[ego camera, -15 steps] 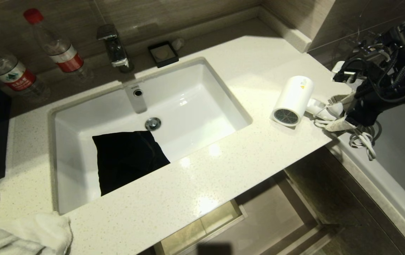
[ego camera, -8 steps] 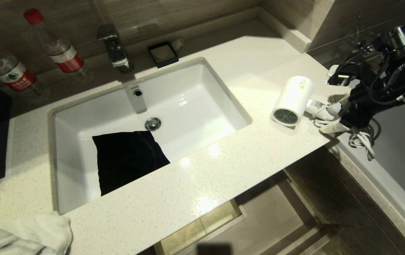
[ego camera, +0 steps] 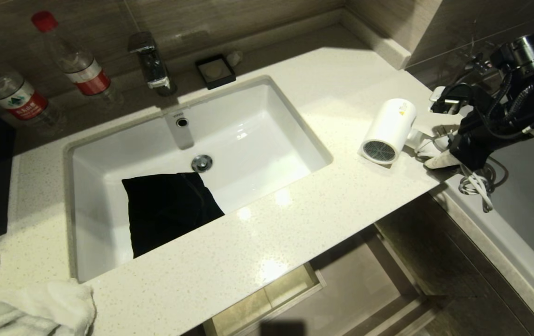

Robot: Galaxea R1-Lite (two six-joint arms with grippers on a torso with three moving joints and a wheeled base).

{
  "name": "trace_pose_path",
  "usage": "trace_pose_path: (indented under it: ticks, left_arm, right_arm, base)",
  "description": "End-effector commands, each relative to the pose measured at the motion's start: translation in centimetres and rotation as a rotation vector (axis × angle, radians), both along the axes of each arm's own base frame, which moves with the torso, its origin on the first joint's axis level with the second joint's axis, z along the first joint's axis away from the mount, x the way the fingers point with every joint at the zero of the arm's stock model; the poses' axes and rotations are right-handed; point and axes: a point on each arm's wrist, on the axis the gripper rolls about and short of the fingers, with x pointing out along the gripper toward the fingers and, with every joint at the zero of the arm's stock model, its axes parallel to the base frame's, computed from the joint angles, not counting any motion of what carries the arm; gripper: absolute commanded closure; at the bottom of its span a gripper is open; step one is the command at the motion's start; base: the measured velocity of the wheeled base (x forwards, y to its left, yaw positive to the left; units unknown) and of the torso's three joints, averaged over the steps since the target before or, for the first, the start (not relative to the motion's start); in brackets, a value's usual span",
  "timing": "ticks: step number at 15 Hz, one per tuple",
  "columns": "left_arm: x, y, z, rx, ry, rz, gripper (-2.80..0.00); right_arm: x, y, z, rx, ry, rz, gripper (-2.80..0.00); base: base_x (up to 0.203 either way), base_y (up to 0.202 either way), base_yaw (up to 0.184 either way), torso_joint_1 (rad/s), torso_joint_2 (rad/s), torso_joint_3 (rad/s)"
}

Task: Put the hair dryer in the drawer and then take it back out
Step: Pick up the hairdryer, then put it into the drawer

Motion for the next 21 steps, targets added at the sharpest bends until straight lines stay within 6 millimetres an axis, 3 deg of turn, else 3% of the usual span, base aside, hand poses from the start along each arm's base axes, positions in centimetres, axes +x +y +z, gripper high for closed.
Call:
trace_pose_path:
  ticks: [1, 10, 21]
  left_arm:
    - [0.0, 0.0, 0.0, 0.0, -0.001, 0.0, 0.0]
    - [0.0, 0.0, 0.0, 0.0, 0.0, 0.0, 0.0]
    - [0.0, 0.0, 0.0, 0.0, 0.0, 0.0, 0.0]
  right_arm:
    - [-0.8, -0.1, 0.8, -0.001, -0.019, 0.001, 0.0]
    - [-4.7, -0.7, 3.2, 0.029, -0.088, -0.037, 0.0]
    - [-10.9, -1.1, 4.2, 0.03, -0.111, -0.062, 0.0]
  base:
    - [0.0, 0.0, 0.0, 0.0, 0.0, 0.0]
    - [0.0, 0.0, 0.0, 0.0, 0.0, 0.0]
    - [0.0, 0.0, 0.0, 0.0, 0.0, 0.0]
